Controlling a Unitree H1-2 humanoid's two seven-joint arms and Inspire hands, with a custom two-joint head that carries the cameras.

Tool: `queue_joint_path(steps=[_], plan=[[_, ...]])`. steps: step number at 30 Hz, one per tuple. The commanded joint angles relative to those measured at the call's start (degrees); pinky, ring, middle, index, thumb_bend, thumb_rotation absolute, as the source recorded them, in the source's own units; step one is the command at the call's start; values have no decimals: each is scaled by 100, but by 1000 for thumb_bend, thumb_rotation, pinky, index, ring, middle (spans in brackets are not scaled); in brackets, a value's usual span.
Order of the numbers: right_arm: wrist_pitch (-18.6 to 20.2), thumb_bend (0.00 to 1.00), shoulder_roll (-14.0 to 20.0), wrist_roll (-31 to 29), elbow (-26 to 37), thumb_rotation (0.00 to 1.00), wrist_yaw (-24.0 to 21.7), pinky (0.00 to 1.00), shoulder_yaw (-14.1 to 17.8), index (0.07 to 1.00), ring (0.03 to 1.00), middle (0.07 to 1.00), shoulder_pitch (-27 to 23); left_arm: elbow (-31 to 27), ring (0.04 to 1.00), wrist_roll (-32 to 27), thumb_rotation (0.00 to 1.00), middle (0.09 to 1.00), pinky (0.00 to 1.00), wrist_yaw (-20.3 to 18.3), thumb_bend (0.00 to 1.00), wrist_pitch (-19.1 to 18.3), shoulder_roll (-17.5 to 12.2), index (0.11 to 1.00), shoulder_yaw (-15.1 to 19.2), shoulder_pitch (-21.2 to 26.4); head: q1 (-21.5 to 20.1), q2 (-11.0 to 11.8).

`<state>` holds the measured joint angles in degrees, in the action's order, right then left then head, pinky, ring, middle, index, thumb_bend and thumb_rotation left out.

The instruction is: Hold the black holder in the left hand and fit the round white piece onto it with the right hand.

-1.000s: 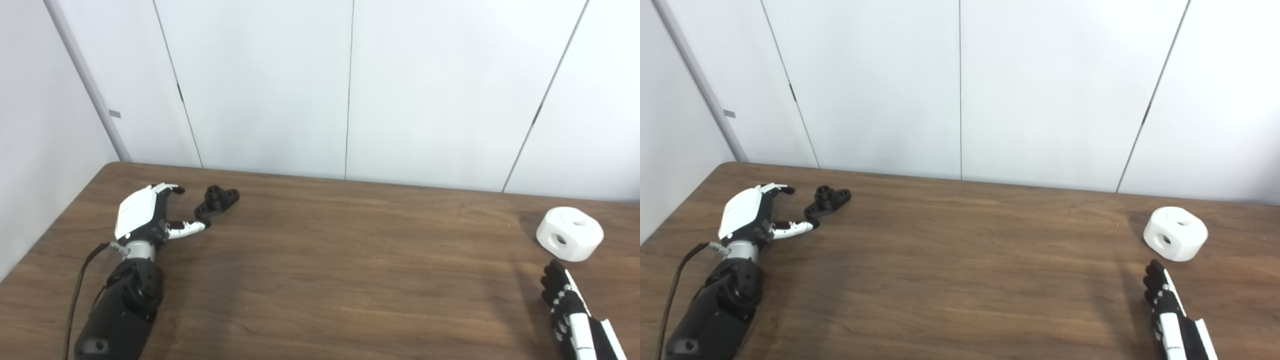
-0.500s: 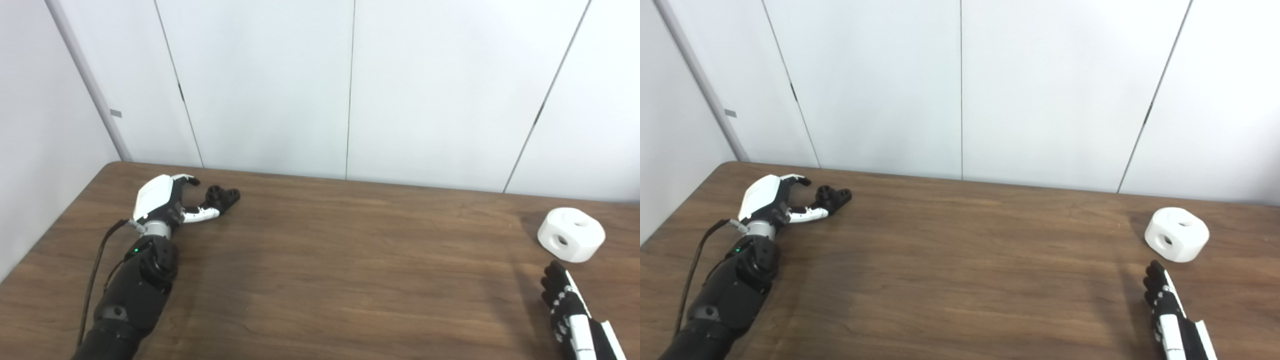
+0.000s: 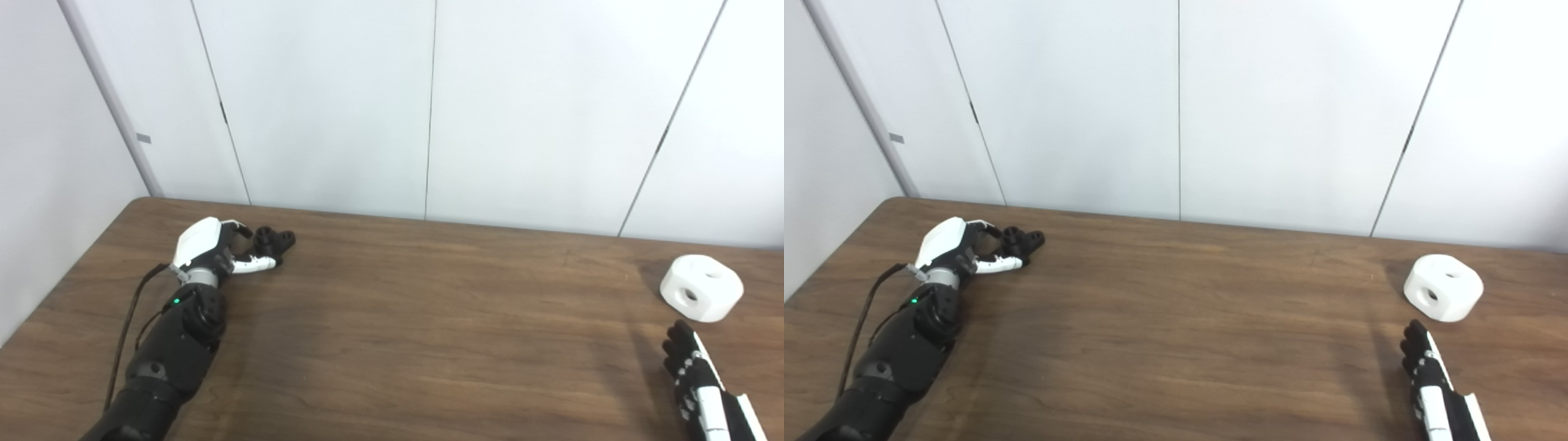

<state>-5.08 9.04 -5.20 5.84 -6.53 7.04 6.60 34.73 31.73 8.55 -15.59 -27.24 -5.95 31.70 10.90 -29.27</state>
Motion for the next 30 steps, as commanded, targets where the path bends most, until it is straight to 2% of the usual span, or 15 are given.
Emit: queue_joint_path(steps=[1, 20, 25, 30], plan=[[8, 581, -304, -53, -401, 982, 77, 1000, -129, 976, 972, 980, 396, -63, 964, 89, 348, 891, 1000, 93, 866, -126, -146, 729, -17, 270, 9, -3], [-11, 591, -304, -20, -421, 975, 77, 1000, -148, 981, 975, 980, 356, -31, 950, 60, 357, 880, 1000, -125, 857, -245, -272, 682, -223, 296, -1, -55], [10, 575, -313, -19, -405, 972, 89, 1000, -142, 978, 975, 979, 365, -39, 951, 75, 318, 877, 1000, -172, 843, -270, -314, 670, -288, 304, -9, -74], [14, 589, -316, -34, -421, 967, 85, 1000, -141, 975, 979, 980, 365, 30, 943, 31, 268, 854, 1000, -36, 843, -125, -286, 623, -265, 300, -30, -76]])
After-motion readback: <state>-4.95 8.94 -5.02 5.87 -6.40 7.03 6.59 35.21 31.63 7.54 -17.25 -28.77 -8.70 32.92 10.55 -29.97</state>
